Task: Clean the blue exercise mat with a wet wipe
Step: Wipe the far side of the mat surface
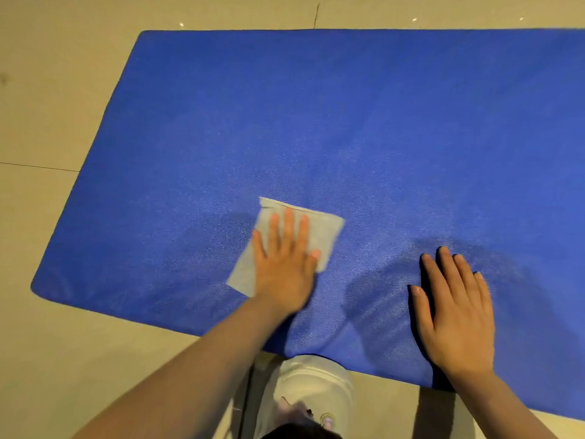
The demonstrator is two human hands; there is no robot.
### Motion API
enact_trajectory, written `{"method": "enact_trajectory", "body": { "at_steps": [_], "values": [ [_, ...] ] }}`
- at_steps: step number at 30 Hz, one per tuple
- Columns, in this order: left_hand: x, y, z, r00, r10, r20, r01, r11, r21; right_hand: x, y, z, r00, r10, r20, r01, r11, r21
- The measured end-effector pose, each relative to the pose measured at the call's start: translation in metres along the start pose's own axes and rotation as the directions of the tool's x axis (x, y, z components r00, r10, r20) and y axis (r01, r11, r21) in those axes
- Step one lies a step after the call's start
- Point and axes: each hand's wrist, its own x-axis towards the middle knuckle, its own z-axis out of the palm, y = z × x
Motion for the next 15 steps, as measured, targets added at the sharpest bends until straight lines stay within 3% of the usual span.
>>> {"method": "enact_trajectory", "body": {
  "at_steps": [4,7,9,15],
  "values": [
    [-0.036,0.056,0.018,0.900,0.433,0.038,-0.435,0.896,0.087,0.002,0.002,0.000,1.000,-0.010,-0.025,0.010,1.000,0.008],
    [-0.034,0.030,0.011,0.721,0.680,0.133,-0.693,0.712,0.112,0.003,0.001,0.000,0.999,-0.011,-0.040,0.012,1.000,0.019],
    [-0.028,-0.010,0.004,0.645,0.746,0.165,-0.764,0.623,0.170,0.004,0.003,0.000,0.999,-0.006,-0.032,0.006,1.000,0.022],
    [-0.070,-0.129,-0.018,0.822,0.551,0.143,-0.568,0.811,0.141,0.001,0.003,0.002,0.999,0.011,-0.031,-0.010,1.000,0.019]
  ]
}}
